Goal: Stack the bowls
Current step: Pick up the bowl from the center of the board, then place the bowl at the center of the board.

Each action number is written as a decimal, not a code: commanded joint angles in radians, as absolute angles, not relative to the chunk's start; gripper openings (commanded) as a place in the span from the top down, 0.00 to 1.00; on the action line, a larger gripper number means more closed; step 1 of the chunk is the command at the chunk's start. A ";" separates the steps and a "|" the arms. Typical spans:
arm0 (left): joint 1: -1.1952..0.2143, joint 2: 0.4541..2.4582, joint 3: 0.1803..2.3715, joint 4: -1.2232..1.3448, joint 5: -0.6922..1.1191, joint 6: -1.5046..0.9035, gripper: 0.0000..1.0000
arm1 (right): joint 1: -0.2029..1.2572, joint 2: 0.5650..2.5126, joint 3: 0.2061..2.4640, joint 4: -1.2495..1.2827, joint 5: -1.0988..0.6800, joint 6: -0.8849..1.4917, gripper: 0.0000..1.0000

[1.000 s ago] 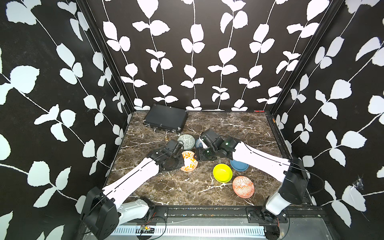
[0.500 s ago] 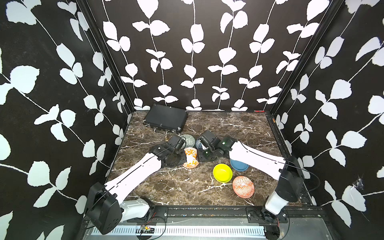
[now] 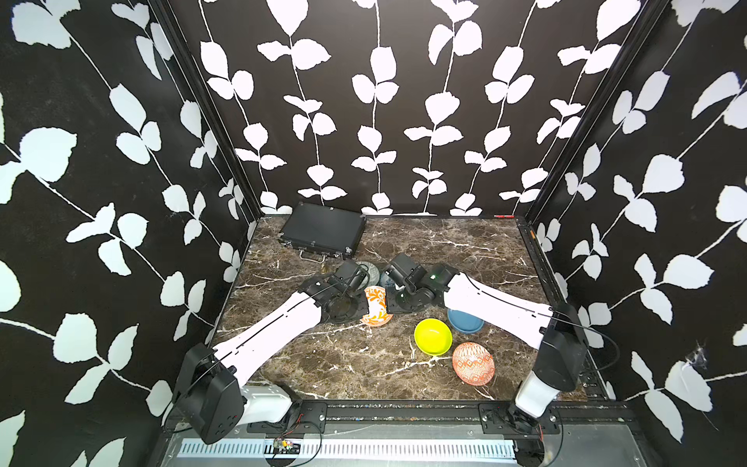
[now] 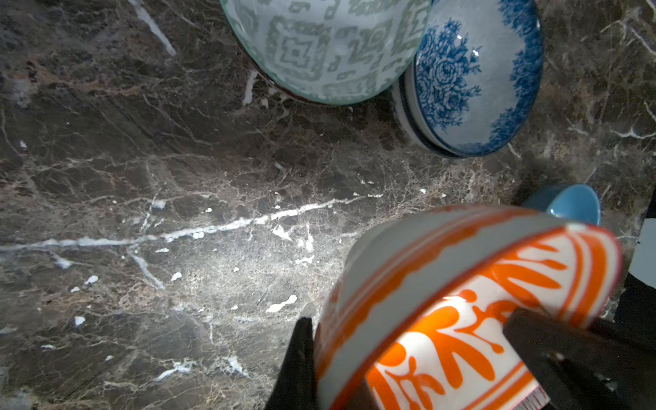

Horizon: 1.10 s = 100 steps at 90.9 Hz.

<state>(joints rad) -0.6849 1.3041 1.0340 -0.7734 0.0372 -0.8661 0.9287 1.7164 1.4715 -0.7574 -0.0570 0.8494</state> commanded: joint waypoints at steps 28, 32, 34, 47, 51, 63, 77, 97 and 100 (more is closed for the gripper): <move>-0.693 1.232 1.065 -0.697 0.050 -0.831 0.01 | 0.848 1.644 1.393 -0.724 -0.139 0.846 1.00; -0.693 1.214 1.059 -0.695 0.042 -0.827 0.02 | 0.826 1.622 1.379 -0.724 -0.151 0.843 1.00; -0.693 1.205 1.055 -0.694 0.036 -0.825 0.02 | 0.814 1.612 1.371 -0.725 -0.159 0.841 1.00; -0.693 1.151 1.019 -0.679 -0.012 -0.803 0.02 | 0.718 1.523 1.320 -0.738 -0.206 0.823 1.00; -0.693 1.137 1.004 -0.664 -0.021 -0.788 0.01 | 0.690 1.500 1.288 -0.748 -0.209 0.811 1.00; -0.693 1.090 0.945 -0.605 -0.048 -0.736 0.01 | 0.606 1.452 1.277 -0.792 -0.221 0.776 1.00; -0.693 1.030 0.875 -0.548 -0.083 -0.661 0.01 | 0.499 1.444 1.284 -0.819 -0.242 0.740 1.00; -0.693 0.831 0.645 -0.325 -0.098 -0.629 0.01 | 0.386 1.497 1.305 -0.823 -0.287 0.697 1.00; -0.693 0.799 0.617 -0.313 -0.113 -0.639 0.01 | 0.371 1.504 1.305 -0.819 -0.293 0.693 1.00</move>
<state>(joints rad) -0.6888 0.8993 0.7036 -0.4400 -0.0708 -0.6621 0.4129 1.4826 1.2785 -0.8337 -0.2474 0.7319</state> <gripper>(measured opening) 0.985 0.073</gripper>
